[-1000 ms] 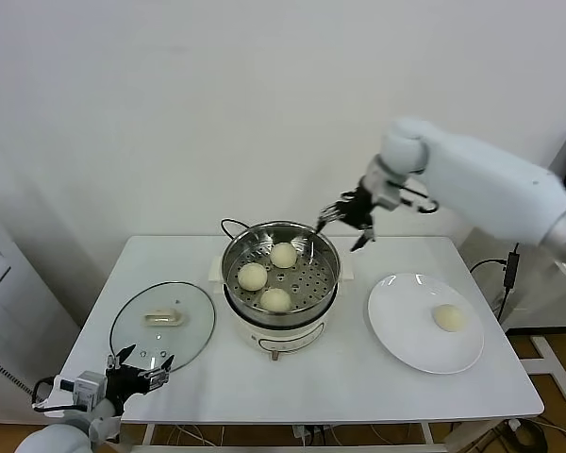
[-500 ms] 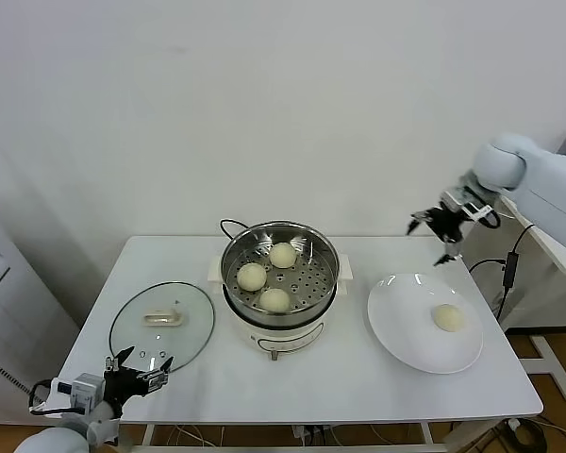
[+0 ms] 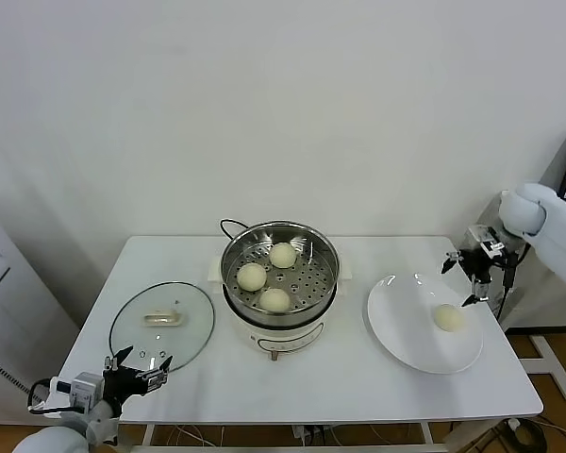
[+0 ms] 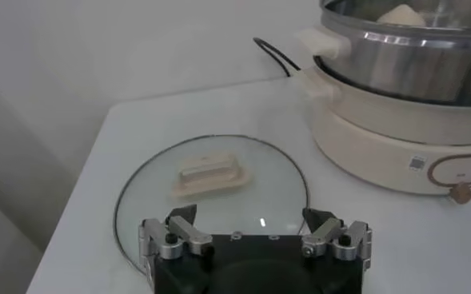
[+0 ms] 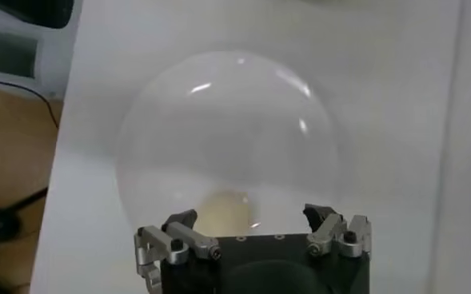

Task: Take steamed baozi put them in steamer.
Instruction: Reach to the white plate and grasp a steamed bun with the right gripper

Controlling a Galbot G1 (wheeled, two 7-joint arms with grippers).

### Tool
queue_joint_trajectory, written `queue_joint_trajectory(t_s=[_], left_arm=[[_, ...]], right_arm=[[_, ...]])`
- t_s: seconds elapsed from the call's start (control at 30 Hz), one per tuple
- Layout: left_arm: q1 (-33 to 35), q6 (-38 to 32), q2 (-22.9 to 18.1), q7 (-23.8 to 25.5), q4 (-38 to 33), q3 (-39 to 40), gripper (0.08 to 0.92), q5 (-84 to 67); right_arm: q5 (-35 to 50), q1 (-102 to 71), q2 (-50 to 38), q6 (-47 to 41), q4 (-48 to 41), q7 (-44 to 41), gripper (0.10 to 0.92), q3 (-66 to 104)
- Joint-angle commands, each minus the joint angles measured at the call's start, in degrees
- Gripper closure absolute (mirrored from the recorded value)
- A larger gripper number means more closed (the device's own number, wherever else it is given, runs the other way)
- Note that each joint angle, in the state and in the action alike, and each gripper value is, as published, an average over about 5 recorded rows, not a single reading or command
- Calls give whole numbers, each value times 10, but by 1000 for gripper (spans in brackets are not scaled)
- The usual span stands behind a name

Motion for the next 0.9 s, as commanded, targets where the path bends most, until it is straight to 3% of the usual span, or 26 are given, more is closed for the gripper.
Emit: queue_joint_trajectory(t_s=[0.03, 0.9], left_arm=[[0, 1, 1, 1, -3, 0, 177, -1], [-5, 0, 8, 5, 1, 9, 177, -7]], right_arm=[[-79, -115, 41, 1, -100, 7, 203, 123], [-162, -160, 115, 22, -200, 55, 220, 197]])
